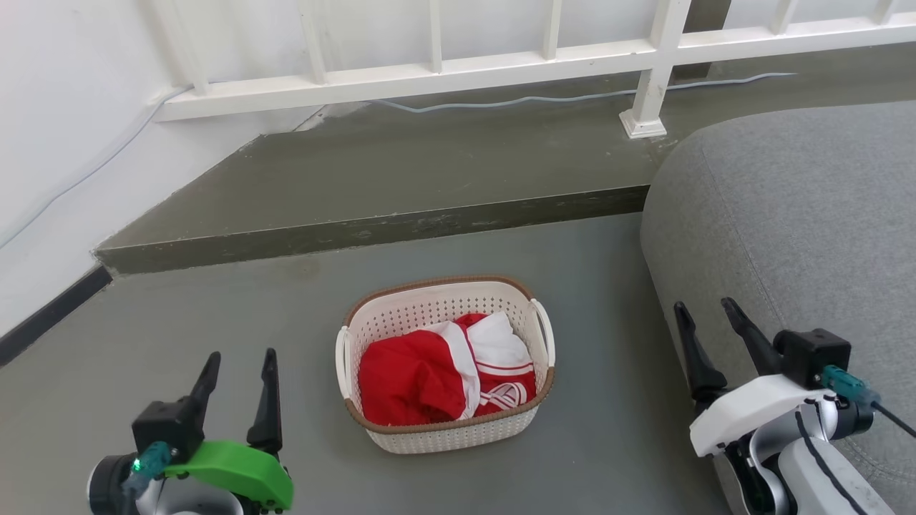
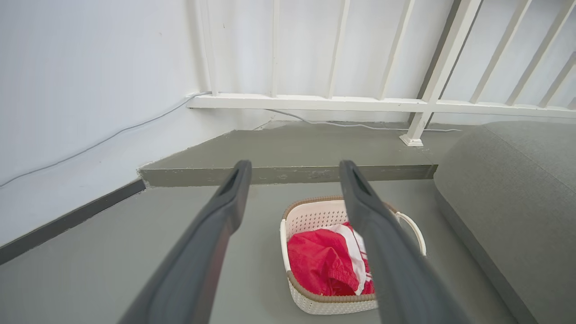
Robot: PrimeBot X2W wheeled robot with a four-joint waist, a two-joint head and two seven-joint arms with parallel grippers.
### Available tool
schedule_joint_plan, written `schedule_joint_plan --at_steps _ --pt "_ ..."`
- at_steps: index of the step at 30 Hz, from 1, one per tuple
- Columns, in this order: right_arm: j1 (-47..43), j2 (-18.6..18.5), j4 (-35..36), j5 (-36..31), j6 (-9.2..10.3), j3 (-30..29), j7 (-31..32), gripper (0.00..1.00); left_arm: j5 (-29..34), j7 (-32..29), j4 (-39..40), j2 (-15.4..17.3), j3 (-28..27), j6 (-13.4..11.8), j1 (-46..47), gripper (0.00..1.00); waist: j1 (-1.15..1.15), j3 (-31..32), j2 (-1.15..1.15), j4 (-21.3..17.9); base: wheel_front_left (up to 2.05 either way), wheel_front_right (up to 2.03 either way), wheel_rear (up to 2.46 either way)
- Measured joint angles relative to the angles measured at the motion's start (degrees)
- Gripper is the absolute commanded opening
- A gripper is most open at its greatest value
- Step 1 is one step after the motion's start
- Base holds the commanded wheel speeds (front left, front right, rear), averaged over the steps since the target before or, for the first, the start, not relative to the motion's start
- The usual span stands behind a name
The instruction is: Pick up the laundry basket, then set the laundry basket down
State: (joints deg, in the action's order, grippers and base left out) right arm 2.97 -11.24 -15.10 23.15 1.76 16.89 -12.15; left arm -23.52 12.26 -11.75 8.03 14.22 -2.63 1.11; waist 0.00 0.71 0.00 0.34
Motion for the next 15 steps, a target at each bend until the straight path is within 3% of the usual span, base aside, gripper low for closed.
schedule_joint_plan --at_steps 15 --pt "0.02 -0.35 -0.21 -8.02 1.40 1.58 -2.20 1.00 7.25 2.00 -1.25 -0.22 0.86 -1.52 -0.10 1.00 0.00 -0.03 0.00 0.11 0.00 0.00 0.00"
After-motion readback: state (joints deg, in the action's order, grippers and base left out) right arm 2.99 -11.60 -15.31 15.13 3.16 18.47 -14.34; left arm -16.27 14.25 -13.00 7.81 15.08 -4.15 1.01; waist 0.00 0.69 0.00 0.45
